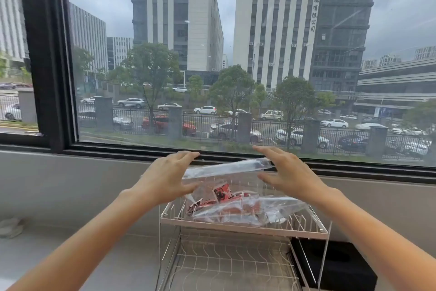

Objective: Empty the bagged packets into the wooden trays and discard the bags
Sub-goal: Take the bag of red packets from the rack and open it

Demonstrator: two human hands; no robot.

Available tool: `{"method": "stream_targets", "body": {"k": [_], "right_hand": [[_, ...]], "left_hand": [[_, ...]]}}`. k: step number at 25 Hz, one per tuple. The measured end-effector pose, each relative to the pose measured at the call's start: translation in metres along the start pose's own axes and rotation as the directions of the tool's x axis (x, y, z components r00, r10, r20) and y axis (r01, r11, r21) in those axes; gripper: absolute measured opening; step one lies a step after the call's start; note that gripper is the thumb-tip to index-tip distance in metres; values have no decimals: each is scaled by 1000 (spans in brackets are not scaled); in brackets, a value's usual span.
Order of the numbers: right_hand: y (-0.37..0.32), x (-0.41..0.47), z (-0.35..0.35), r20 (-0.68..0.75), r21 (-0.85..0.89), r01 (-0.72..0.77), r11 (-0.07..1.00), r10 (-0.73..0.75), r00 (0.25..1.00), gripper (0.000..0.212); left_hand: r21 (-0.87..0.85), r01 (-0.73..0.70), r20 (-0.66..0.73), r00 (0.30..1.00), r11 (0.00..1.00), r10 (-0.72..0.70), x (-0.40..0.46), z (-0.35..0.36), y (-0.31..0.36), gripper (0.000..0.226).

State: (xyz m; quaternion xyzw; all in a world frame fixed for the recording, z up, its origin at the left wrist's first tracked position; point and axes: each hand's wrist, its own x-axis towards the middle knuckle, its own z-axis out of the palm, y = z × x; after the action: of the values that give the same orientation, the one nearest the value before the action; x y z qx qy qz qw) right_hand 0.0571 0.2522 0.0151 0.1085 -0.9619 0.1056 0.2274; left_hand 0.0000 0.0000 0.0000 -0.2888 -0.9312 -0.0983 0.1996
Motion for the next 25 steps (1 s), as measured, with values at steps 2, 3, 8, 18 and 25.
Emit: {"method": "stream_targets", "body": {"k": [2, 3, 8, 18, 25], "right_hand": [[2, 10, 5, 4, 30, -17, 999, 16, 1000, 59], [3, 12, 10, 2, 29, -19, 999, 19, 1000, 55], [14, 29, 18, -71, 51, -132, 990, 135, 988, 29], [33, 82, -11, -135, 258, -199, 946, 239, 962, 17], [21, 87, -53, -316, 351, -110, 930, 228, 921, 21]], "left_hand": [[12, 34, 7, 999, 999, -34, 6, 8, -6, 65], [24, 55, 1, 998, 998, -55, 7, 15, -9, 60], [-9, 146, -149, 978, 989, -146, 19, 28, -21, 30], [-31, 153, -177, 972, 988, -156, 92, -17, -26, 24], [-34, 40, -472, 880, 999, -51, 104, -62, -12, 24]]}}
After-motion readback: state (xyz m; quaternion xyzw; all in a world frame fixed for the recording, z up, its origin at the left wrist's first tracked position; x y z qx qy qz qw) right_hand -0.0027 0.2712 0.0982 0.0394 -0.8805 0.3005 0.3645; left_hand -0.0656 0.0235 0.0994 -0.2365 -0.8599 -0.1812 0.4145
